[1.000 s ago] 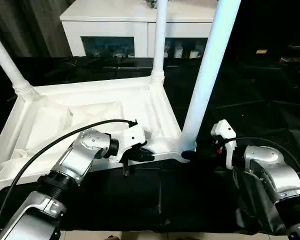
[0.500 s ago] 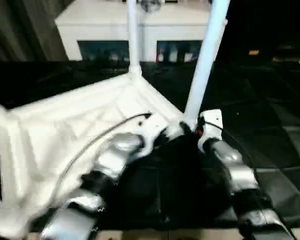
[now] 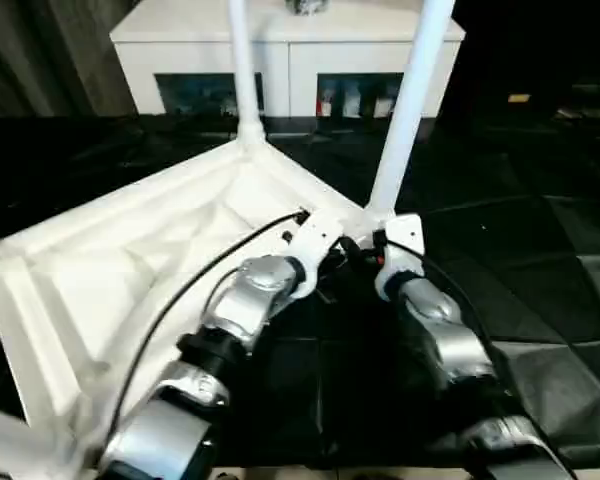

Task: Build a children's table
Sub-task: Rotate leg to tighten

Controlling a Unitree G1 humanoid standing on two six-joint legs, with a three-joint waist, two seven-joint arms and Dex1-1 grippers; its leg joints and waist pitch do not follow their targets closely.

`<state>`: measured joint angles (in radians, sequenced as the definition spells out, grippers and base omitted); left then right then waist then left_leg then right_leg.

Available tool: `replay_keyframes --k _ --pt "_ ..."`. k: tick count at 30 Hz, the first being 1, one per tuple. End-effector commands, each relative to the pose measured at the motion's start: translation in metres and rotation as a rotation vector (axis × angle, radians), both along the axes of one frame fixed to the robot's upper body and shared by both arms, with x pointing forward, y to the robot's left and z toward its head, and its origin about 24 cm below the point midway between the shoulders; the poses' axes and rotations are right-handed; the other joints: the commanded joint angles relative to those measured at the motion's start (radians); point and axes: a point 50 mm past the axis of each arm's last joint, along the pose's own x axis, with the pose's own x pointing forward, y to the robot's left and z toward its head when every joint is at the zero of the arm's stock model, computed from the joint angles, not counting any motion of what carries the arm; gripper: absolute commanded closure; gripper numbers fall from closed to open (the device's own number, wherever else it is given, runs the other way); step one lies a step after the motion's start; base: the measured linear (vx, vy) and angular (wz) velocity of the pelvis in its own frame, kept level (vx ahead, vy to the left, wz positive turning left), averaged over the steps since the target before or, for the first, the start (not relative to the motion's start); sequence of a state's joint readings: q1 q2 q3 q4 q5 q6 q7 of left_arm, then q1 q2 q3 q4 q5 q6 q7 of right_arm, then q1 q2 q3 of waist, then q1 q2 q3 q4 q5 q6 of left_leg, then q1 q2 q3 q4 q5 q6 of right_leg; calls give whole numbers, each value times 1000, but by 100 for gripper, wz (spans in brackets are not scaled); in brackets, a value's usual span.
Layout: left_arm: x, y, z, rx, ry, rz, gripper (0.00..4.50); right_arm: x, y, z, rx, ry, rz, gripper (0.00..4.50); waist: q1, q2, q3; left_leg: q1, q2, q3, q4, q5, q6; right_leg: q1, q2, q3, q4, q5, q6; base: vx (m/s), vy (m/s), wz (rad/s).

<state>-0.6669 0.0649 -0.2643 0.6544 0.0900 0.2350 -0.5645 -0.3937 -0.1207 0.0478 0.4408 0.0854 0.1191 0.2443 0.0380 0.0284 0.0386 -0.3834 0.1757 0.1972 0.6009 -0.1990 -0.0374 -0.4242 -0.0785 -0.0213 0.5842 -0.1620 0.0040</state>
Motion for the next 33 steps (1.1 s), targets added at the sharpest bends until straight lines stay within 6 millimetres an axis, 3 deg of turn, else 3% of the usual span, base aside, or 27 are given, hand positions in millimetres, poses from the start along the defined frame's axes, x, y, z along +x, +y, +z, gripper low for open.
replay_keyframes --k 1,4,5,6,8,13,16,22,26,27,29,33 --pt "-4 11 -4 34 2 -55 450 -1 -13 18 15 -48 43 64 6 -12 -64 21 47 -17 -65 -101 139 60 -48 22 -49 -51 -252 0 0 0" --pt "-5 28 -7 74 13 -96 450 -22 -23 24 14 -23 255 40 4 -8 -56 22 47 -19 -74 -182 110 60 -48 22 -59 -139 -233 0 0 0" --pt "-5 28 -7 74 13 -96 450 -22 -23 24 14 -23 255 31 1 -11 -53 21 47 -19 -77 -206 100 60 -49 23 -63 -168 -226 0 0 0" --pt "-5 33 -7 81 24 -103 450 -28 -25 25 17 -7 317 22 -6 -10 -52 20 46 -22 -80 -241 74 59 -52 22 -66 -225 -218 0 0 0" --pt "-10 43 -6 110 17 -209 450 -44 -35 29 -15 30 474 6 -3 -9 -52 23 47 -26 -83 -273 61 64 -52 23 -74 -274 -197 0 0 0" --pt "-32 53 1 107 80 -512 450 -50 -50 33 -113 82 583 6 -7 -7 -54 24 51 -23 -83 -249 51 56 -55 27 -65 -223 -230 0 0 0" --pt "-36 52 4 91 106 -542 450 -48 -50 34 -117 94 608 6 0 -6 -53 35 53 -17 -80 -247 47 47 -51 28 -63 -201 -250 0 0 0" --pt "-35 51 9 80 92 -564 450 -37 -47 32 -168 114 640 6 9 -12 -53 32 51 -17 -80 -228 32 52 -52 29 -56 -190 -246 0 0 0" --pt "-35 52 11 81 88 -562 450 -37 -45 25 -185 150 691 6 13 -16 -57 27 49 -16 -75 -189 56 58 -56 29 -52 -149 -253 0 0 0" --pt "-35 53 11 81 90 -563 450 -37 -45 24 -188 153 691 31 13 -16 -57 27 49 -16 -75 -189 56 58 -56 29 -52 -149 -253 0 0 0" --pt "-35 54 12 84 93 -560 450 -35 -45 23 -183 160 690 31 13 -18 -56 26 49 -16 -74 -181 59 58 -56 29 -52 -159 -251 0 0 0" --pt "-35 56 12 84 95 -558 450 -29 -44 23 -163 155 678 74 10 -16 -57 27 48 -16 -73 -181 60 58 -54 27 -52 -161 -257 0 0 0"
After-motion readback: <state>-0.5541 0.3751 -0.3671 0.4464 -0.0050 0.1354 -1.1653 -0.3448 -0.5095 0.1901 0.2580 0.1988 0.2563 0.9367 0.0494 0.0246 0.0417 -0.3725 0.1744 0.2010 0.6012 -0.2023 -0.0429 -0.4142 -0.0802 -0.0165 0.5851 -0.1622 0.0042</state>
